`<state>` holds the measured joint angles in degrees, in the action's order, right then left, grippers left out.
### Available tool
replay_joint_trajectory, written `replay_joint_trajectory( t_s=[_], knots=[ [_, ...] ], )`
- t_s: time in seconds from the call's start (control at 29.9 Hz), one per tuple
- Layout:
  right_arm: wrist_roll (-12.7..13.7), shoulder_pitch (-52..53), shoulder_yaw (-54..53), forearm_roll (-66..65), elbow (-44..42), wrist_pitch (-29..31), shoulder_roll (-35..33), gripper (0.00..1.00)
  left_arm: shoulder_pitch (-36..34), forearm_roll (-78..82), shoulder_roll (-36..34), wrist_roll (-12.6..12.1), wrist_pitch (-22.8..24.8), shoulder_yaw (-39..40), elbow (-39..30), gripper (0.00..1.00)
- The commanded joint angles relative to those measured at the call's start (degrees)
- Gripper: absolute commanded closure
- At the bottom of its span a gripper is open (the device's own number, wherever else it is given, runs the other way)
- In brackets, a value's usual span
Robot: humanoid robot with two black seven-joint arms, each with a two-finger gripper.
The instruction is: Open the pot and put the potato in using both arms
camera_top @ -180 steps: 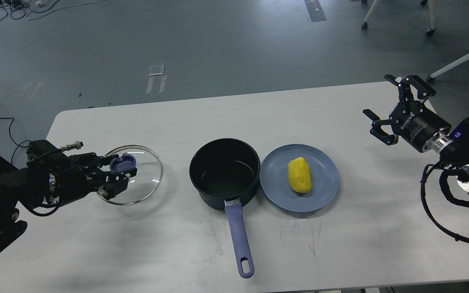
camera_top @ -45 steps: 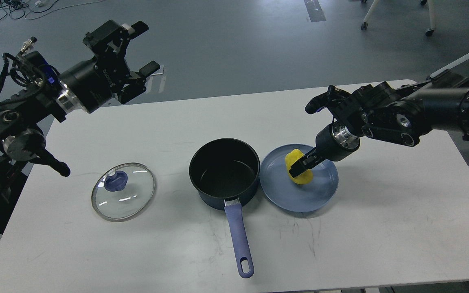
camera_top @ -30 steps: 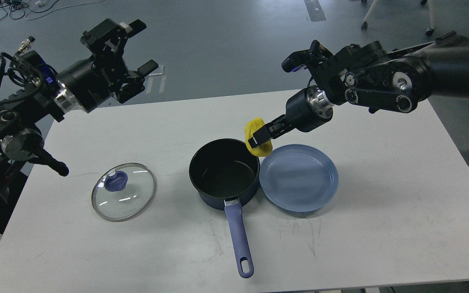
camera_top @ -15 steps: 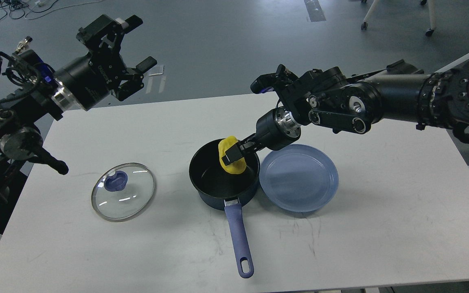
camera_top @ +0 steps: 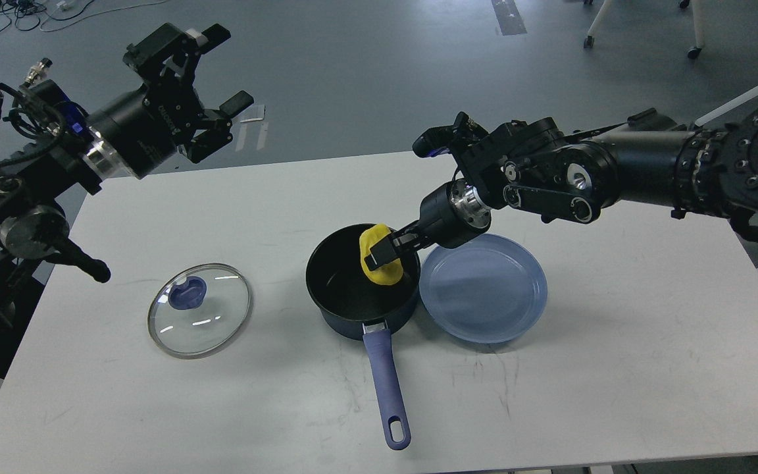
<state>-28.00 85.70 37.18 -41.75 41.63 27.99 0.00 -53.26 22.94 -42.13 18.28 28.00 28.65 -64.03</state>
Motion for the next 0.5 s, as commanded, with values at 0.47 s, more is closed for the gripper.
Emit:
replay_joint_trajectory(
  t_s=[0.47],
  knots=[
    [0.0, 0.69, -0.8, 0.88, 0.2, 0.01, 0.0, 0.12, 0.0, 0.0, -0.06, 0.0, 0.0, -0.09, 0.05, 0.02]
  ],
)
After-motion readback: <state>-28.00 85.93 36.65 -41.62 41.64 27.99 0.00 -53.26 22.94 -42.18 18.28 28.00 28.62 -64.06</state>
